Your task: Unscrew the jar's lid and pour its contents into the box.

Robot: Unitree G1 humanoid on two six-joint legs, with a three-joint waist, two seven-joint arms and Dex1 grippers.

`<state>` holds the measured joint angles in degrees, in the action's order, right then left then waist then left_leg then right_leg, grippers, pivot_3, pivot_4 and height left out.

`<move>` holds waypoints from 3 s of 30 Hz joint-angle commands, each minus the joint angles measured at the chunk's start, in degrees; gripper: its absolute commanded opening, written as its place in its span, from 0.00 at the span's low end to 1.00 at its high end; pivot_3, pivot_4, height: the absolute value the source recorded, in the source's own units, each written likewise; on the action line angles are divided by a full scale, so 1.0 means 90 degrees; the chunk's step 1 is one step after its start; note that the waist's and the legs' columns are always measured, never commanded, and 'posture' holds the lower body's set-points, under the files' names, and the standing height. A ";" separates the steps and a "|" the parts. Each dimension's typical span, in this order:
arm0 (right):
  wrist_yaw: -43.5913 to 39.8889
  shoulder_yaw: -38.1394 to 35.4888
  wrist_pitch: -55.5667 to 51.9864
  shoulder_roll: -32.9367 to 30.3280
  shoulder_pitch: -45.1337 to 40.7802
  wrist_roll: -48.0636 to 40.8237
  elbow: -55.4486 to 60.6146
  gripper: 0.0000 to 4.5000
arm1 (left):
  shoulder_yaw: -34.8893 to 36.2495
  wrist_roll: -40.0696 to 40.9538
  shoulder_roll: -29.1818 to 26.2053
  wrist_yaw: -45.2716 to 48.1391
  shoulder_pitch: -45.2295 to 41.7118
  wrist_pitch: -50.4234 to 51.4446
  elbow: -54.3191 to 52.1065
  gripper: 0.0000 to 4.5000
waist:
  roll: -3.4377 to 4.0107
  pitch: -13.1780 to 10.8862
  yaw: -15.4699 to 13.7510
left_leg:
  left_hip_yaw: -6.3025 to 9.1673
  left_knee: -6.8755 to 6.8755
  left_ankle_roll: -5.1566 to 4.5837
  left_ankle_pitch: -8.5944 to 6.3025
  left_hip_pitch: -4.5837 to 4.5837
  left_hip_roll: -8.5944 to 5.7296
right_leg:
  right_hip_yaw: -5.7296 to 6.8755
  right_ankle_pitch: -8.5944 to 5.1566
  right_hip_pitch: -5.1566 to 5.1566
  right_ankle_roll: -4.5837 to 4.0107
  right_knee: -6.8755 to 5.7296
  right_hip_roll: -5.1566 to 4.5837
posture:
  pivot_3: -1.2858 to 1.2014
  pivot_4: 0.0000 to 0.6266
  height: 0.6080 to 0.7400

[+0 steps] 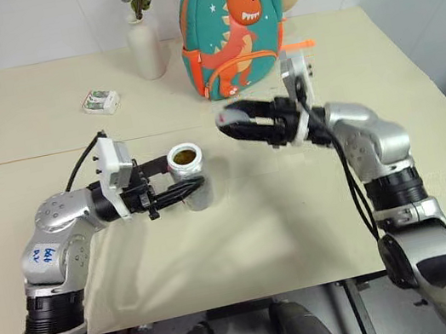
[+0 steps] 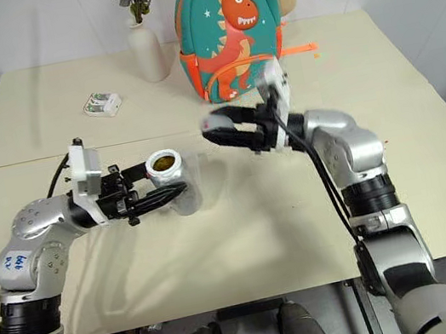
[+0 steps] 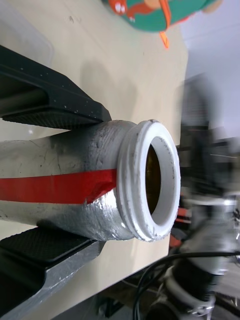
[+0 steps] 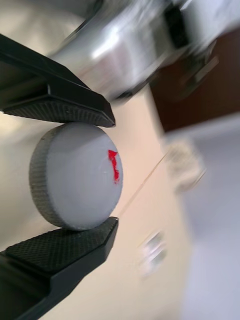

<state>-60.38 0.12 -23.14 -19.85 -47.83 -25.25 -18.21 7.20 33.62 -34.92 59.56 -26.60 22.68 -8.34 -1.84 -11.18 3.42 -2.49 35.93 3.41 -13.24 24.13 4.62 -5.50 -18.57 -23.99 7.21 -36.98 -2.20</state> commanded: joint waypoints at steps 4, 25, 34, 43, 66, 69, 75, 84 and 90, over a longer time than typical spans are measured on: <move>0.0041 0.0181 0.1634 0.0049 0.0558 0.0764 -0.0715 0.57 | 0.0214 0.0228 -0.0130 -0.0007 -0.0058 0.0125 -0.0228 0.51 | 0.0000 0.0000 -0.0001 | -0.0001 0.0004 0.0000 0.0000 -0.0001 0.0000 | 0.0000 0.0000 0.0001 0.0000 -0.0003 0.0001 | 0.52 0.24 1.00; -0.0343 -0.0120 0.1713 -0.0183 0.0821 0.0671 -0.1294 1.00 | 0.0259 0.0267 -0.0212 -0.0038 -0.0079 0.0291 -0.0229 0.51 | 0.0000 0.0000 0.0006 | -0.0004 0.0012 0.0003 0.0002 -0.0008 0.0000 | -0.0008 0.0000 0.0002 0.0001 -0.0019 0.0002 | 0.52 0.24 1.00; -0.1239 -0.0157 0.1098 -0.1090 0.0247 0.0103 0.0411 1.00 | 0.0335 -0.0115 -0.0492 -0.0299 -0.0038 0.0163 -0.0086 0.51 | 0.0001 -0.0001 -0.0001 | -0.0005 0.0013 0.0003 0.0002 -0.0010 0.0001 | -0.0009 0.0001 0.0001 0.0001 -0.0021 0.0003 | 0.52 0.24 1.00; -0.1309 -0.0314 0.0096 -0.1543 -0.0177 -0.0656 0.1737 1.00 | 0.0400 -0.0676 -0.0799 -0.0910 -0.0035 0.0167 -0.0112 0.51 | 0.0001 -0.0001 -0.0029 | -0.0006 0.0012 0.0003 0.0001 -0.0007 0.0001 | -0.0009 0.0000 0.0001 0.0001 -0.0014 0.0002 | 0.52 0.24 1.00; -0.1109 0.0082 0.0486 -0.1078 0.0223 -0.0377 0.1674 1.00 | -0.1511 -0.6288 -0.1769 -0.4551 -0.1057 -0.2886 0.1187 0.51 | 0.0001 -0.0001 -0.0047 | -0.0020 0.0009 0.0003 0.0001 -0.0008 0.0001 | -0.0017 0.0001 -0.0003 0.0001 -0.0012 0.0003 | 0.52 0.24 1.00; -0.1016 0.0036 0.0427 -0.1030 0.0242 -0.0429 0.1673 1.00 | -0.2195 -0.8116 -0.2066 -0.5926 -0.1642 -0.3895 0.1708 0.51 | 0.0001 -0.0001 -0.0066 | -0.0021 0.0013 0.0003 0.0001 -0.0005 0.0001 | -0.0019 0.0001 -0.0005 0.0002 -0.0014 0.0003 | 0.52 0.24 1.00; -0.0856 -0.0003 0.0368 -0.0942 0.0283 -0.0483 0.1667 1.00 | -0.3380 -1.0709 -0.2318 -0.7597 -0.2649 -0.5101 0.2205 0.51 | 0.0002 -0.0001 -0.0131 | -0.0056 0.0008 -0.0007 -0.0005 -0.0007 0.0000 | -0.0038 0.0005 -0.0011 0.0009 -0.0005 0.0000 | 0.52 0.24 1.00; -0.0402 -0.0117 0.0214 -0.0727 0.0423 -0.0676 0.1812 1.00 | -0.4213 -1.2524 -0.2050 -0.8667 -0.3128 -0.5114 0.3030 0.51 | 0.0001 -0.0001 -0.0197 | -0.0125 0.0021 -0.0006 -0.0004 -0.0002 0.0004 | -0.0096 0.0004 -0.0076 0.0011 -0.0064 0.0002 | 0.52 0.24 1.00; -0.0222 -0.0160 0.0222 -0.0672 0.0481 -0.0714 0.1838 1.00 | -0.4294 -1.2796 -0.1940 -0.8743 -0.2988 -0.4957 0.2932 0.51 | 0.0001 -0.0001 -0.0197 | -0.0134 0.0029 -0.0007 -0.0004 0.0000 0.0003 | -0.0104 0.0011 -0.0077 0.0022 -0.0067 0.0002 | 0.52 0.24 1.00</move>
<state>-62.88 0.74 -21.39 -25.96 -43.50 -30.42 -3.53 -32.68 -81.30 -51.82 -18.08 -53.37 -23.37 19.55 -1.83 -11.18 1.65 -3.71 36.18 3.35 -13.28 24.12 4.65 -6.44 -18.46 -24.71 7.41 -37.60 -2.18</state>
